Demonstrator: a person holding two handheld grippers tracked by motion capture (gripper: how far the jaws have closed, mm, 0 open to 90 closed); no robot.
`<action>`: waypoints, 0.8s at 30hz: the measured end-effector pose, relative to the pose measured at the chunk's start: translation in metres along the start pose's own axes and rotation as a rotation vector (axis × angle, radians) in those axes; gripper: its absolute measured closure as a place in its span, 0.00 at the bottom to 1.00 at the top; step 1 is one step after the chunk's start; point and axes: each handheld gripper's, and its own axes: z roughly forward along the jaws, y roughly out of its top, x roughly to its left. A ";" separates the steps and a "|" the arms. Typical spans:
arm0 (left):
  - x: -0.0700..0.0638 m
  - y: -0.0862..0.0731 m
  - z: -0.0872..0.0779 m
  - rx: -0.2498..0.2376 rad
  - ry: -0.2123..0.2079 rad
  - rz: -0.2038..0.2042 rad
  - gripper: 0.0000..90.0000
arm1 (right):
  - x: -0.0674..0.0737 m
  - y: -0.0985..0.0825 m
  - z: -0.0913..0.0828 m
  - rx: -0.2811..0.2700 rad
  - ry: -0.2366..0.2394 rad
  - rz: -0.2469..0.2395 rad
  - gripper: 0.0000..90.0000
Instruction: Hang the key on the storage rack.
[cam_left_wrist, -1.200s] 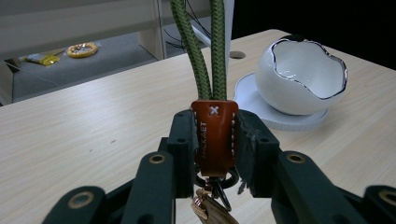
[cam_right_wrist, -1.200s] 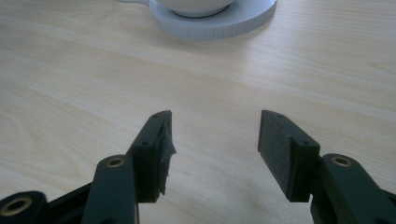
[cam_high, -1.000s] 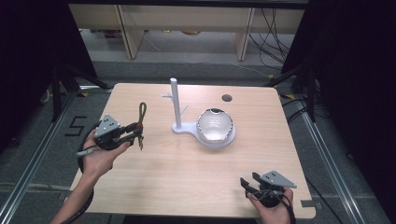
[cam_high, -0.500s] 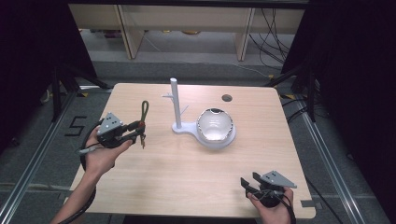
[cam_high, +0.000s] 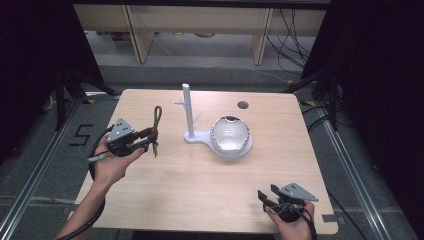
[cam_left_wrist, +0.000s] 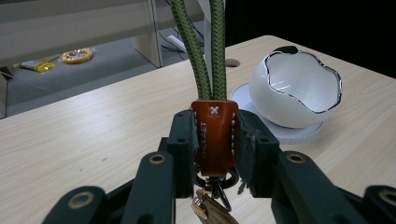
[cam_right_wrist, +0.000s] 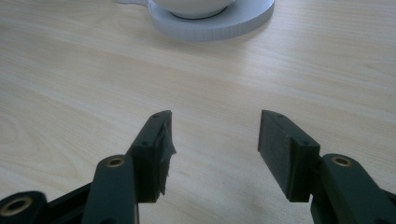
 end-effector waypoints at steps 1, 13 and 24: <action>0.000 0.000 0.001 -0.001 -0.001 0.001 0.76 | 0.000 0.000 0.000 0.000 0.000 0.001 0.51; -0.002 0.006 0.006 0.000 -0.005 0.007 0.76 | -0.001 0.000 0.000 -0.004 0.003 0.002 0.51; -0.003 0.011 0.014 0.005 -0.013 0.007 0.76 | -0.001 0.000 0.000 -0.004 0.008 0.007 0.51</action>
